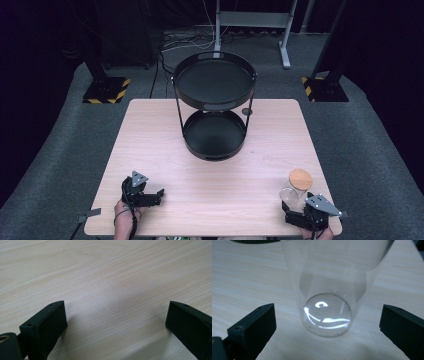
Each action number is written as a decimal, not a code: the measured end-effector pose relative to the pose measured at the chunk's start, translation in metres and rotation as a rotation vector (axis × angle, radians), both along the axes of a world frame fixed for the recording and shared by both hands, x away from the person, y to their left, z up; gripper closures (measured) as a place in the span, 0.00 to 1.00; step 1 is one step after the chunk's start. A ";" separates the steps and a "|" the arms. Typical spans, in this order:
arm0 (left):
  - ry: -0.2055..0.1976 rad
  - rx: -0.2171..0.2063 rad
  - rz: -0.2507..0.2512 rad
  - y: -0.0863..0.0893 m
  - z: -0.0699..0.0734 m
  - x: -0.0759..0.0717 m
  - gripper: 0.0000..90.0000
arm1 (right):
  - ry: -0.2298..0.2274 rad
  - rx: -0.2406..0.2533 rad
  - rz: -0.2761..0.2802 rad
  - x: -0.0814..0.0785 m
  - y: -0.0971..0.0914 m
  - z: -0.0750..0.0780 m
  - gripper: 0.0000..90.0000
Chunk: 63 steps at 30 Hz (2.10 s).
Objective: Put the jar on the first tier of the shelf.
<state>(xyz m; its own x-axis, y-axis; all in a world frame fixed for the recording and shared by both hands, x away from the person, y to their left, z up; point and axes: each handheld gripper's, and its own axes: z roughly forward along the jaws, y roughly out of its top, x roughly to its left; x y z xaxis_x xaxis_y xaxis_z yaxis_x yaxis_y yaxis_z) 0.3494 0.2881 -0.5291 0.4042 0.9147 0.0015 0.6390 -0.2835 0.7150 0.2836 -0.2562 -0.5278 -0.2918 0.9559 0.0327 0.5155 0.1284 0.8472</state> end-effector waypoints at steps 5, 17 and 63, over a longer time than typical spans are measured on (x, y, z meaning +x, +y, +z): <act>0.000 0.000 0.000 0.000 0.000 0.000 0.04 | 0.004 -0.007 0.001 0.000 0.001 -0.001 0.01; 0.001 0.000 0.000 0.000 0.000 0.000 0.04 | 0.002 -0.016 -0.010 0.001 0.003 -0.002 0.01; 0.000 0.000 0.000 0.000 0.000 0.000 0.04 | -0.007 -0.072 0.027 0.033 0.007 0.041 0.00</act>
